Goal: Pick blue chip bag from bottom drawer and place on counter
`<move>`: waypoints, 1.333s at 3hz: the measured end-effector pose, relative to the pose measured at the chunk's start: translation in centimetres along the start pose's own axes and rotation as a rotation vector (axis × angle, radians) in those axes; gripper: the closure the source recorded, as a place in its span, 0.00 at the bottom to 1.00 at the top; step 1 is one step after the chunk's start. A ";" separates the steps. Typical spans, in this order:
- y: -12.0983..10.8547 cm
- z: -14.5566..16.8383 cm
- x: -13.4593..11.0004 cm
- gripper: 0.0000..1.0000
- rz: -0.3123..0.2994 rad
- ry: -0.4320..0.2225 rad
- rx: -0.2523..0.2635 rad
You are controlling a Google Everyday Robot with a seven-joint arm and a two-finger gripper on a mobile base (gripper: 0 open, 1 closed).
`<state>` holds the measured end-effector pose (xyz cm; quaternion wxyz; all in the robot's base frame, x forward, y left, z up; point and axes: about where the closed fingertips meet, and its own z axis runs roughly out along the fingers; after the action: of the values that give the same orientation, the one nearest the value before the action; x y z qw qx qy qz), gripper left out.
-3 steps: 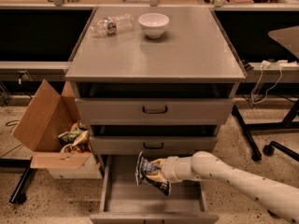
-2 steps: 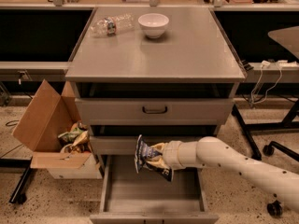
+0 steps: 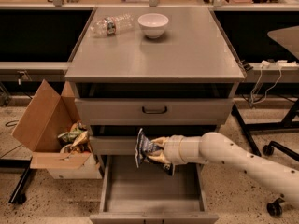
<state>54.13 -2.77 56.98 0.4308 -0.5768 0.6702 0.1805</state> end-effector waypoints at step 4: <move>-7.8 -10.0 -18.1 1.00 -0.250 0.052 0.147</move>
Offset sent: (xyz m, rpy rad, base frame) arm 0.0316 0.0159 0.2398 -0.1674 -0.2706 0.0129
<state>57.04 -1.06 78.87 0.4735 -0.6271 0.6155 0.0609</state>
